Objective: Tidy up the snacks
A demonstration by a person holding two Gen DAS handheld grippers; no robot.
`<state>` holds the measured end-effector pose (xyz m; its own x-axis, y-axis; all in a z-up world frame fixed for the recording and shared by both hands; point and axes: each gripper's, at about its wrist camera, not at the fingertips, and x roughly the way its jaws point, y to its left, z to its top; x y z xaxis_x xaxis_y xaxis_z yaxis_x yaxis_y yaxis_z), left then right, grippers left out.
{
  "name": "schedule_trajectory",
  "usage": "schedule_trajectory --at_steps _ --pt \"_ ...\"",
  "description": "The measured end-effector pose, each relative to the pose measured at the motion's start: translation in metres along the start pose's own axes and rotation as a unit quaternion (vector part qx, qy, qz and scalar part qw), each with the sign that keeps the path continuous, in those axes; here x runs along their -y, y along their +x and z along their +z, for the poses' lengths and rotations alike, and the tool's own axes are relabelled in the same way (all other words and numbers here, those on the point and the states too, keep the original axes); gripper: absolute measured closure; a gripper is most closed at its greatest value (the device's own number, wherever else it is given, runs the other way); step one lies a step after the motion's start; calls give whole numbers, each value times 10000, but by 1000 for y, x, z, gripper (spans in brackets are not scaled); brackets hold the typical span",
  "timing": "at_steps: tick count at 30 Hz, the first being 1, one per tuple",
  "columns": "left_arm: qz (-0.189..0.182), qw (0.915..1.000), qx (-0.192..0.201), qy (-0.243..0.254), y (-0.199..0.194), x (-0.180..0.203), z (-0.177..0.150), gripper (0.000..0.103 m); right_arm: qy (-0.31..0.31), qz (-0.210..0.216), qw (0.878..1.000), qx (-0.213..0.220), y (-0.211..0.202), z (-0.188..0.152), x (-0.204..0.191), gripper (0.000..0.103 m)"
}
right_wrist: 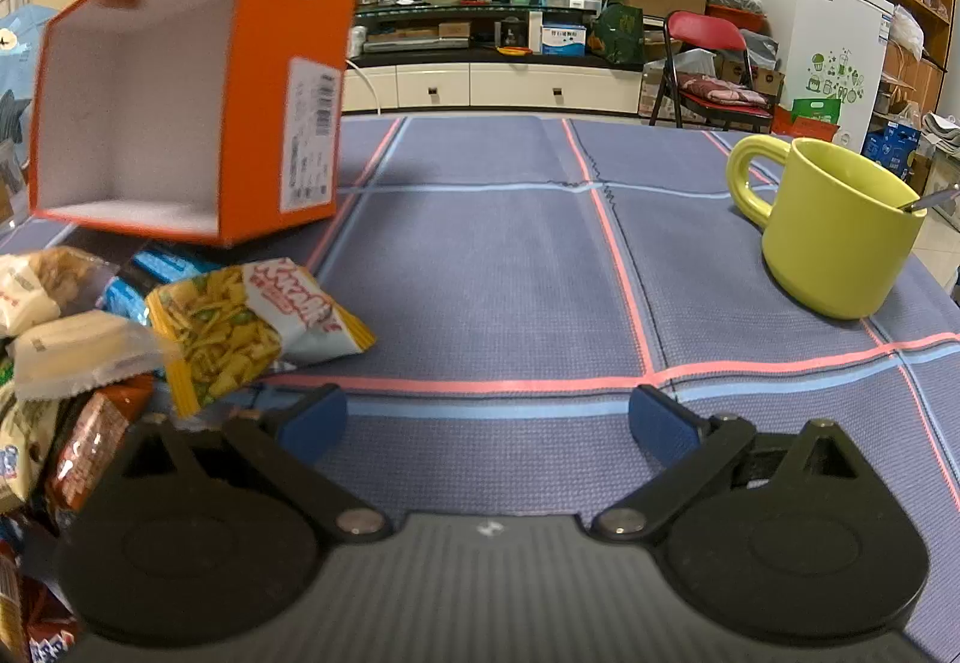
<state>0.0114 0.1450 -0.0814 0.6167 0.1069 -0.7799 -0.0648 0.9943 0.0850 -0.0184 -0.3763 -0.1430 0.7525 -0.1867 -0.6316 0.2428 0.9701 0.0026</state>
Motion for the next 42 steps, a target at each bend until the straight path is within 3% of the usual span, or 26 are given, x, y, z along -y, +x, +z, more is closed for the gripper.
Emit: schedule_trajectory --at_steps 14,19,31,42 --pt "83 9990 422 79 -14 2 5 14 0 1 10000 1 0 0 0 4" --pt "-198 9982 557 132 -22 4 7 14 0 1 10000 1 0 0 0 4" --pt "-689 9877 1398 86 -79 11 6 14 0 1 10000 2 0 0 0 4" --pt "-860 9815 1702 190 -106 57 -13 14 -1 1 10000 1 0 0 0 4"
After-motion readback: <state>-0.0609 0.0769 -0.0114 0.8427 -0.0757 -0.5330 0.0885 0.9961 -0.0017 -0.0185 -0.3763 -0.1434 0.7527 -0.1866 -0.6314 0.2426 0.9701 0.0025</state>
